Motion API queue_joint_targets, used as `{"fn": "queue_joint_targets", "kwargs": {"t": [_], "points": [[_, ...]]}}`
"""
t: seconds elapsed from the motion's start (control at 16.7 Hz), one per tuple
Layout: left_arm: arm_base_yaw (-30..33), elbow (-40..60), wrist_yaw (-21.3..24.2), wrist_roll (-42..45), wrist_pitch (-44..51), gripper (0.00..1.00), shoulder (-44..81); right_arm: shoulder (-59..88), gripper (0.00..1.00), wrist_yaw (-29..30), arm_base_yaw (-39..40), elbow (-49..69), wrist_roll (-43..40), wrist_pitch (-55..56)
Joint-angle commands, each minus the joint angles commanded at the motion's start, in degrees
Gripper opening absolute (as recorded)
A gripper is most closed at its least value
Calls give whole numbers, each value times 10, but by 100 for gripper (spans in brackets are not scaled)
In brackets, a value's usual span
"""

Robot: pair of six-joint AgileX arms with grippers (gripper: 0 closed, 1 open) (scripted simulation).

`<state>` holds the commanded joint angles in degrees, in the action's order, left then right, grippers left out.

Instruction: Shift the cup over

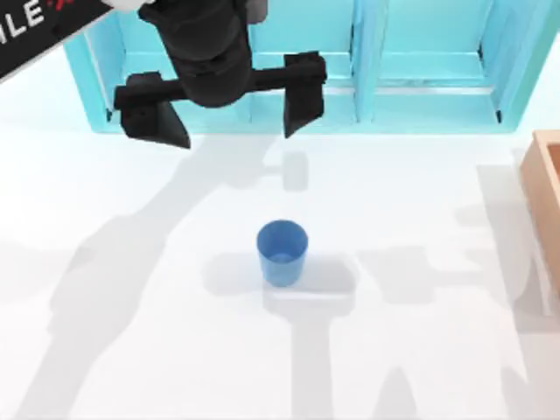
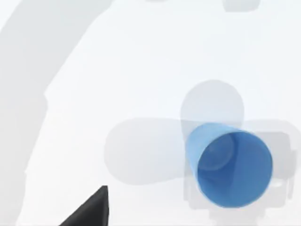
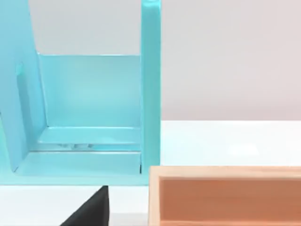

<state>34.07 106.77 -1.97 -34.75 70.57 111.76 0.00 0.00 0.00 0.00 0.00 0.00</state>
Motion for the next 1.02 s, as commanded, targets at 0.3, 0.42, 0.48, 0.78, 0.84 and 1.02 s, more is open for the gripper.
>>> {"fn": "queue_joint_targets", "kwargs": {"t": [0.3,0.42,0.48,0.78,0.84,1.02], "points": [[59,157,9,-55,108,100,159,0,100,0,0,0,0,0],[78,186,17,-62,130,100,189,0,100,0,0,0,0,0],[84,193,20,-63,137,100,196,0,100,0,0,0,0,0],[87,196,22,-63,141,100,200,0,100,0,0,0,0,0],[85,195,21,-62,139,100,199,0,100,0,0,0,0,0],[85,172,22,-61,117,100,201,0,100,0,0,0,0,0]]}}
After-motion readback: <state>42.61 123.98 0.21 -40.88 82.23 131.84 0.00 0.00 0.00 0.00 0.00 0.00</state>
